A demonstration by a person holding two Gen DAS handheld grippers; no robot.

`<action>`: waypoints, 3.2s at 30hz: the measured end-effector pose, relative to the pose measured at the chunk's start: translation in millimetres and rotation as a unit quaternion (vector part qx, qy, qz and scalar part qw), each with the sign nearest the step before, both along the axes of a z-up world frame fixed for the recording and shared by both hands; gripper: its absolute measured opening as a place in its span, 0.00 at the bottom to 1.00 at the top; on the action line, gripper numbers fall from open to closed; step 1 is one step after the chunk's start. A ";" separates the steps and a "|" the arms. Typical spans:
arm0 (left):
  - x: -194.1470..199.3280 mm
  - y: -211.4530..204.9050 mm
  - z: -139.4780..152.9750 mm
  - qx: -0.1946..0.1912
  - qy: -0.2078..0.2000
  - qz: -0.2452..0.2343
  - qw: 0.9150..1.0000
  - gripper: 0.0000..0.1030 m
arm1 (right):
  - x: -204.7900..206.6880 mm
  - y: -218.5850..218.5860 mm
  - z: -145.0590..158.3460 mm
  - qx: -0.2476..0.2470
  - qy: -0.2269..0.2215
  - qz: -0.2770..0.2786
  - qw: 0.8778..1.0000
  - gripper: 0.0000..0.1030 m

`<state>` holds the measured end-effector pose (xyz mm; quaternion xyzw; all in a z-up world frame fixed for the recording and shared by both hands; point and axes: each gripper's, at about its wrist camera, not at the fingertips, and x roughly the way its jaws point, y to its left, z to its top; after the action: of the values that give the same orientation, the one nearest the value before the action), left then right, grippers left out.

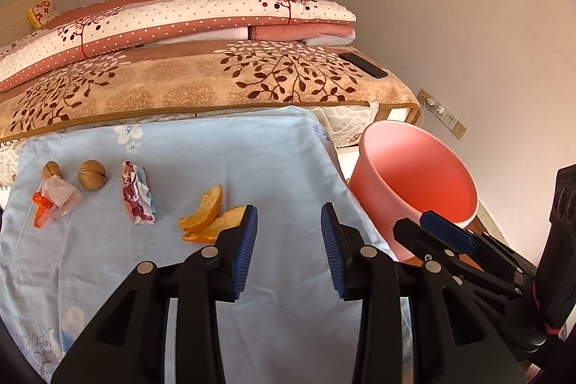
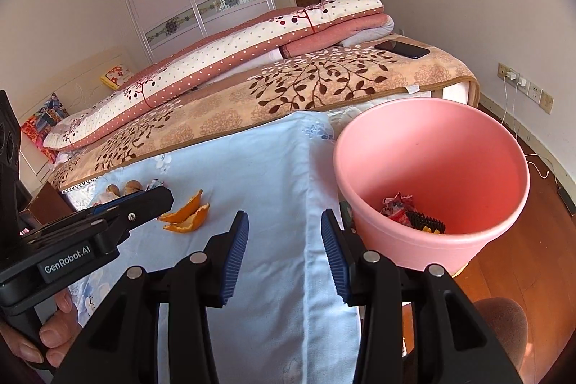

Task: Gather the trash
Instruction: 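Move both tools back over the sheet toward the orange peels, then grasp the crumpled red-and-blue wrapper with the left tool while the right tool grasps an orange peel, then carry the wrapper and orange peel over the pink bucket with both tools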

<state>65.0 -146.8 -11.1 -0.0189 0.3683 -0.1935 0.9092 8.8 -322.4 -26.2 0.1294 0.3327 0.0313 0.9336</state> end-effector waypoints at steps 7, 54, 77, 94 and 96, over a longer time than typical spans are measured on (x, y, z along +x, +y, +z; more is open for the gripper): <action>-0.8 40.2 -9.1 -0.010 0.010 0.035 0.999 0.36 | 2.7 22.8 -5.7 -0.016 0.013 0.026 0.999 0.40; 94.0 114.1 -58.9 -0.036 0.088 0.166 0.982 0.05 | 63.6 59.1 -20.4 0.029 0.056 0.109 0.992 0.44; 45.2 132.6 -37.1 -0.068 0.062 0.147 0.985 0.03 | 112.3 90.7 -59.1 0.066 0.132 0.120 0.982 0.07; 8.6 121.5 -14.1 -0.083 0.040 0.112 0.989 0.03 | 58.6 59.5 -11.1 0.019 0.073 0.081 0.994 0.03; 5.5 118.2 -10.7 -0.083 0.036 0.107 0.990 0.03 | 53.6 52.2 -5.9 0.021 0.068 0.073 0.995 0.03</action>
<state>70.5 -28.5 -21.8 -0.1411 0.3795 -0.1241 0.9059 62.5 -270.3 -32.1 0.1264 0.4028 0.0978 0.9012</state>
